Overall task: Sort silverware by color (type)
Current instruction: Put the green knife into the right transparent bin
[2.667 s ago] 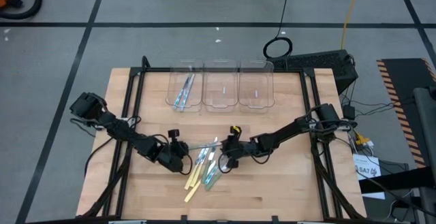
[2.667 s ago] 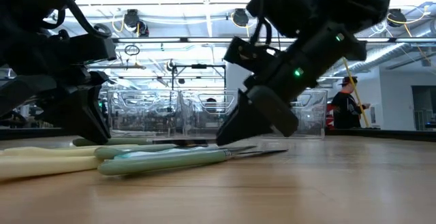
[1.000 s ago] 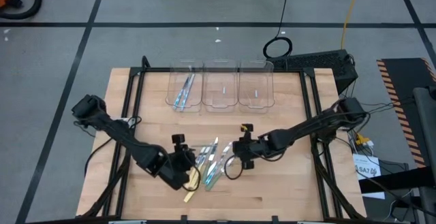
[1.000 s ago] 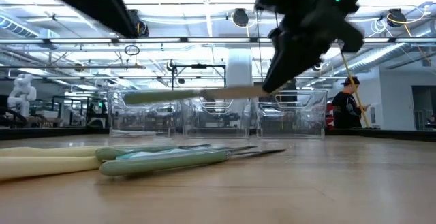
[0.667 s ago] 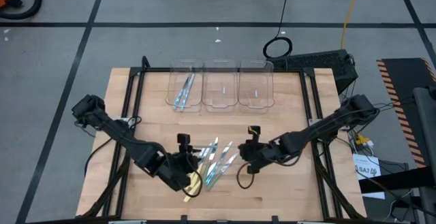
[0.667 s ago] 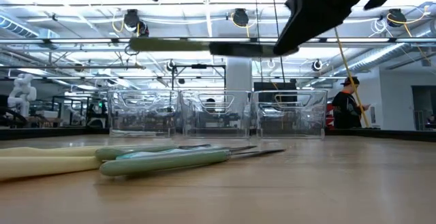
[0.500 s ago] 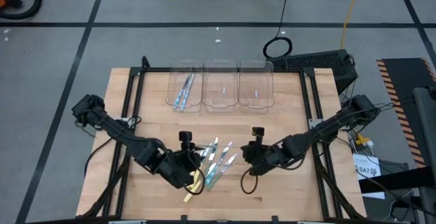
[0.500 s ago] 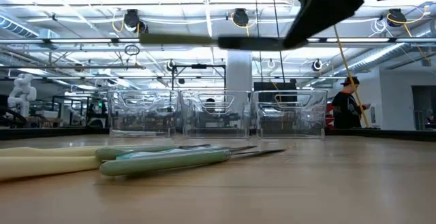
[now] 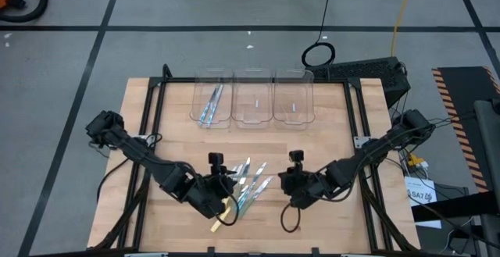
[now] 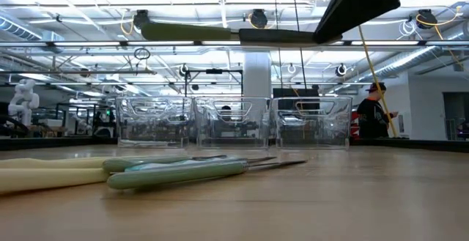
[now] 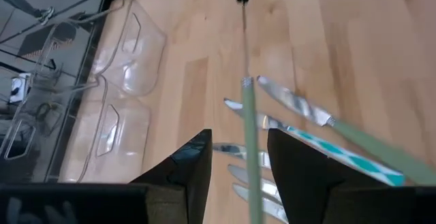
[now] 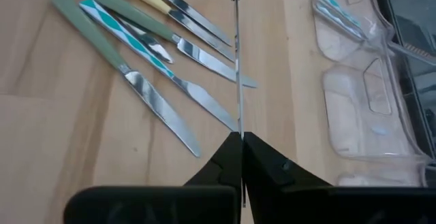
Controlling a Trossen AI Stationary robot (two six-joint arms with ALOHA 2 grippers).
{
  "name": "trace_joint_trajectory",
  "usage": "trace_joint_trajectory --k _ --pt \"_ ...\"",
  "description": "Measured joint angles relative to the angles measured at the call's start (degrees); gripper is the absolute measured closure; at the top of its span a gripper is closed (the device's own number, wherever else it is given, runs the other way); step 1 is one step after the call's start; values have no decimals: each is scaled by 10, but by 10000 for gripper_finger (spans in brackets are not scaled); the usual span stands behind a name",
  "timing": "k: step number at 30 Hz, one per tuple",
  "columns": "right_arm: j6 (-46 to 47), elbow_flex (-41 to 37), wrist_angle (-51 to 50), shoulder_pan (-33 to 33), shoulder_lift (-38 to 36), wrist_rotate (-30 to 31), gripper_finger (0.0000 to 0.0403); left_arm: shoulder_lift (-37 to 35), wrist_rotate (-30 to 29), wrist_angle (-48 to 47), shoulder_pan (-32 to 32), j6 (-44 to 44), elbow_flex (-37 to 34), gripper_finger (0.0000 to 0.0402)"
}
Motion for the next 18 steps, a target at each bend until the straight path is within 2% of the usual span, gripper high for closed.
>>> trace_joint_trajectory --k 18 --pt "-2 0 3 -9 0 0 402 38 6 5 23 -4 0 250"
